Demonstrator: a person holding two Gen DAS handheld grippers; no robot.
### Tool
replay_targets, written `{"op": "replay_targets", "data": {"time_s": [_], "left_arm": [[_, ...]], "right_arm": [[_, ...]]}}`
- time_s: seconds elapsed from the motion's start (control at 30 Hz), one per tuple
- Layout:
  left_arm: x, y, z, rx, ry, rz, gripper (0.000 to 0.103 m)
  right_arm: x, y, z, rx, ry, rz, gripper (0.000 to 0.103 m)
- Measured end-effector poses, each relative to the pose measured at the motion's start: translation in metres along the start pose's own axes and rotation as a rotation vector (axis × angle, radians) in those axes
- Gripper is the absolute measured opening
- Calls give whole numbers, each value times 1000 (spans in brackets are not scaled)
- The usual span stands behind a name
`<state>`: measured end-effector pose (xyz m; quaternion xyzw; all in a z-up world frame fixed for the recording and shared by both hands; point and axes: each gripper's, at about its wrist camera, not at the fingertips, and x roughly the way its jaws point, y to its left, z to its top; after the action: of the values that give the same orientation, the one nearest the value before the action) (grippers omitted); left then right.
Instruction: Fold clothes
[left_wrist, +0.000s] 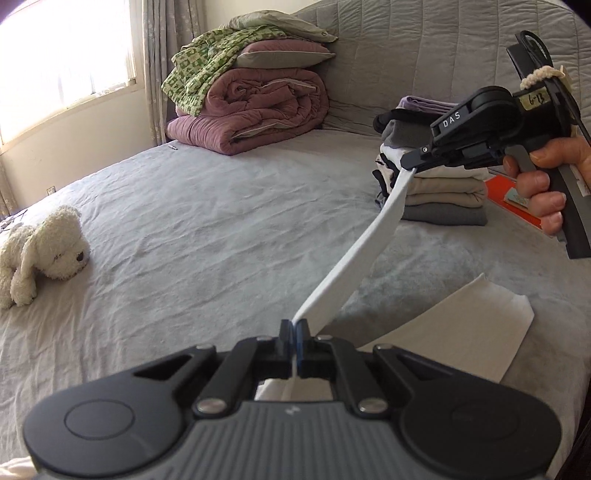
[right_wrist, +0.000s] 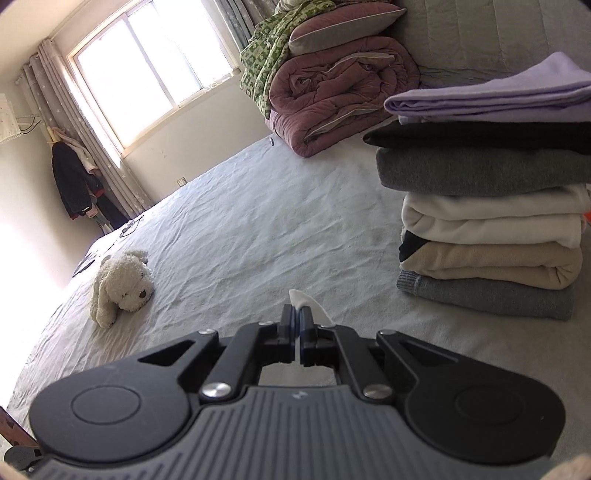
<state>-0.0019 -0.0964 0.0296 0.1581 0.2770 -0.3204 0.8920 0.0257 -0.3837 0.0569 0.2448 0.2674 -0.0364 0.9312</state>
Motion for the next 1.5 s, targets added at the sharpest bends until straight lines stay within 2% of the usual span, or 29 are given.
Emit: {"op": "replay_targets", "data": {"time_s": [0.2, 0.43, 0.73, 0.9, 1.03, 1.07, 1.27, 1.3, 1.37, 1.43, 1.47, 1.5], "left_arm": [[-20, -10, 0, -1, -31, -15, 1], [-25, -42, -26, 43, 15, -70, 1], [-5, -85, -75, 114, 147, -136, 1], [1, -89, -83, 115, 167, -131, 1], [-3, -86, -82, 94, 177, -152, 4], [-4, -85, -83, 87, 179, -160, 5], [-13, -74, -84, 41, 178, -176, 13], [-14, -72, -84, 34, 178, -174, 15], [-16, -68, -85, 21, 177, -172, 19], [-16, -65, -87, 8, 177, -175, 24], [-17, -63, -88, 2, 179, -184, 24], [-16, -62, -90, -4, 181, -190, 24]], "right_arm": [[-27, 11, 9, -60, -30, 12, 2], [-57, -22, -31, -54, 14, -34, 2], [-82, -81, -105, -2, 188, -124, 2], [-79, -96, -129, -31, 283, -157, 2], [-81, -96, -128, -71, 292, -154, 5], [-82, -96, -127, -72, 279, -155, 15], [-78, -95, -106, -73, 184, -115, 18], [-75, -95, -103, -77, 174, -103, 29], [-67, -93, -100, -89, 166, -78, 38], [-56, -90, -98, -118, 176, -48, 38], [-52, -88, -98, -139, 182, -36, 35], [-46, -86, -99, -171, 191, -34, 27]]}}
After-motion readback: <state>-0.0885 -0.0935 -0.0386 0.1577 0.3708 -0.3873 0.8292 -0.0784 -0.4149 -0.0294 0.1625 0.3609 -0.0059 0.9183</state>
